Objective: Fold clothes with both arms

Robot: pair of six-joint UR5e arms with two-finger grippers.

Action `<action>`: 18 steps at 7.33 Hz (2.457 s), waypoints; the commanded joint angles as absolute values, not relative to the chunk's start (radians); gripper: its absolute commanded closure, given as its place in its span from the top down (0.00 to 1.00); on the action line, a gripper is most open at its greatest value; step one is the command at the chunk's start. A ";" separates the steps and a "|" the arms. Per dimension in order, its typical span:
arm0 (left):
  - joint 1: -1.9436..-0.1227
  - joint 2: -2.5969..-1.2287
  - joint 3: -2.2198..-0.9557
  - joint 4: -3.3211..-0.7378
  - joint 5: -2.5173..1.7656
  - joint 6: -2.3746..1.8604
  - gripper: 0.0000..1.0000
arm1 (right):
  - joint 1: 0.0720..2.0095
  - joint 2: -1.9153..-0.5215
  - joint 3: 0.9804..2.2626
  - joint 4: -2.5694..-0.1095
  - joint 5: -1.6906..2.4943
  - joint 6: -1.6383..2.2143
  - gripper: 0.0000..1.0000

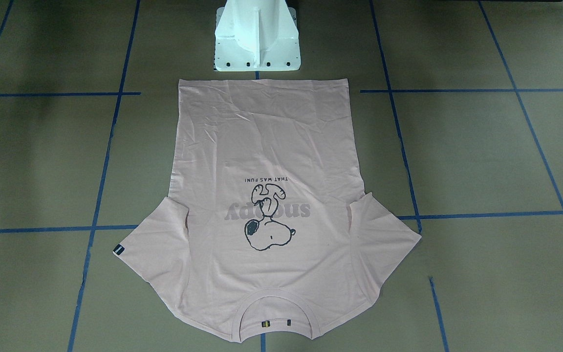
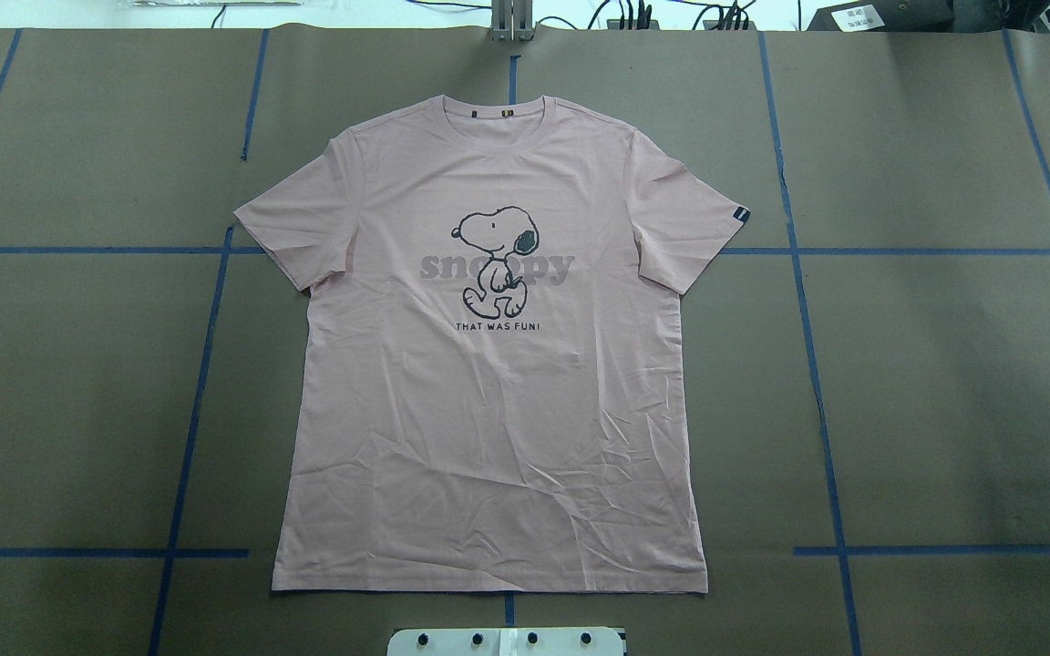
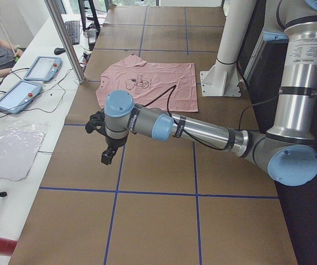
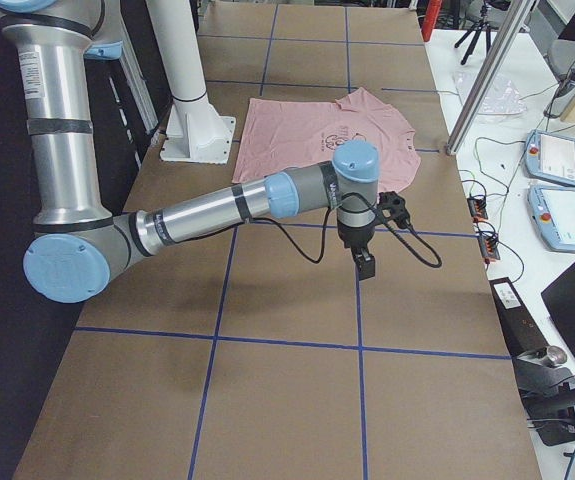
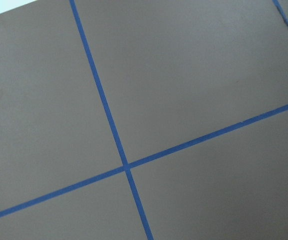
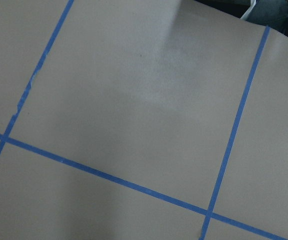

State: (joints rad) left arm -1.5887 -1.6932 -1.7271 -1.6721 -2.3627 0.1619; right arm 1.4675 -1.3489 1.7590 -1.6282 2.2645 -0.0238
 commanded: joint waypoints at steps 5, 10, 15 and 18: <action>-1.504 -1.871 -1.555 -2.110 -2.333 -0.127 1.00 | 1.277 -1.122 1.494 -1.187 2.264 0.589 1.00; -1.474 -1.868 -1.568 -2.163 -2.333 -0.183 1.00 | 0.924 -1.029 1.436 -1.111 1.863 0.998 0.70; -1.463 -1.861 -1.565 -2.198 -2.332 -0.184 1.00 | 0.829 -1.049 1.322 -0.983 1.778 1.023 0.63; -1.462 -1.861 -1.565 -2.198 -2.332 -0.183 1.00 | 0.808 -1.077 1.322 -0.982 1.756 1.017 0.64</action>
